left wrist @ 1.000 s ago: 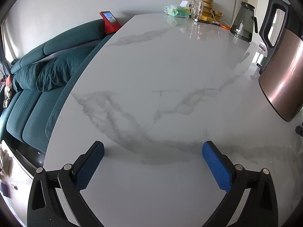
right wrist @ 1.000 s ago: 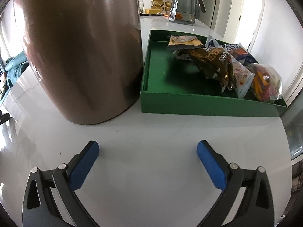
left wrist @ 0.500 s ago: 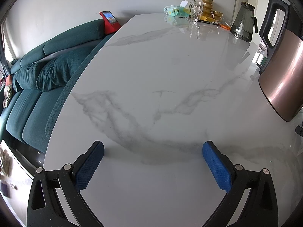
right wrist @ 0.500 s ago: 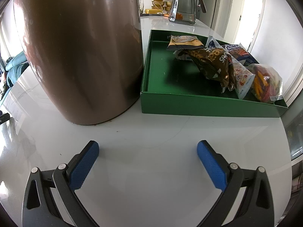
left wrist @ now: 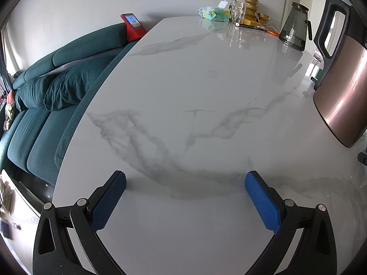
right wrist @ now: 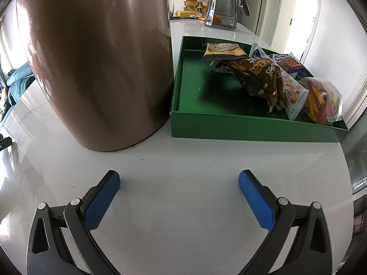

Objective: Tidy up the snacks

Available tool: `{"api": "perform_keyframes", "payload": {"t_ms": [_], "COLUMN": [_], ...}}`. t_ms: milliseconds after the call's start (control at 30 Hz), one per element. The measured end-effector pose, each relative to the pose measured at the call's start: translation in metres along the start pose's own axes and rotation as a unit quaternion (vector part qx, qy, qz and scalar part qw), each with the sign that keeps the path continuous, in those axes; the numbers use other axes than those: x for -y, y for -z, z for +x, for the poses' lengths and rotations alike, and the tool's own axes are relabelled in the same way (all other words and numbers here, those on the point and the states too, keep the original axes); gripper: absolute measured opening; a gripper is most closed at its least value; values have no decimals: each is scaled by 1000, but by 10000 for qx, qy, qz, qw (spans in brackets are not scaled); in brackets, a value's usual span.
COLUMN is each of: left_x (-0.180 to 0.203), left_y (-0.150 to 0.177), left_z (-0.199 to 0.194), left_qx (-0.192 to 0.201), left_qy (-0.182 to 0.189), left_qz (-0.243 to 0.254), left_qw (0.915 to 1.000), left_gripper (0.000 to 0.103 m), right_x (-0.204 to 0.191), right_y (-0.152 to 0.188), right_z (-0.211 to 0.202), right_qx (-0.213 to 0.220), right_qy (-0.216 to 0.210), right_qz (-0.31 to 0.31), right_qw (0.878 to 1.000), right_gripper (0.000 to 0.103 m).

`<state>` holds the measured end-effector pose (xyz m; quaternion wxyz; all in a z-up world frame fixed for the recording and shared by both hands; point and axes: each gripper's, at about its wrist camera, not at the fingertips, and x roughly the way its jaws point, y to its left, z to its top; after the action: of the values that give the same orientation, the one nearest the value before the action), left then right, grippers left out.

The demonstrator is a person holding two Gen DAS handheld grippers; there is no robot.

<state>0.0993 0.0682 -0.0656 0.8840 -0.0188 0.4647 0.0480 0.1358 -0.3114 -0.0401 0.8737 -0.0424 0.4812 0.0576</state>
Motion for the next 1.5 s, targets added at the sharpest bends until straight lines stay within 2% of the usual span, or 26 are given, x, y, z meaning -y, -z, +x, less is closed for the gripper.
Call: {"api": "perform_keyframes", "payload": {"t_ms": [1133,1500], "left_x": [0,3], "left_y": [0,0], "left_z": [0,1], "left_qx": [2,0], "left_qy": [0,-452], "left_qz": [0,-644], "left_qw": [10000,9969], "left_gripper": [102,102], "right_x": [0,0], "right_y": [0,-1], "right_z": [0,0], "right_qx": [-6,-9], "right_qy": [3,5], "right_qz": [-3,-4], "right_qw": [10000,10000], "right_gripper": [103,103]}}
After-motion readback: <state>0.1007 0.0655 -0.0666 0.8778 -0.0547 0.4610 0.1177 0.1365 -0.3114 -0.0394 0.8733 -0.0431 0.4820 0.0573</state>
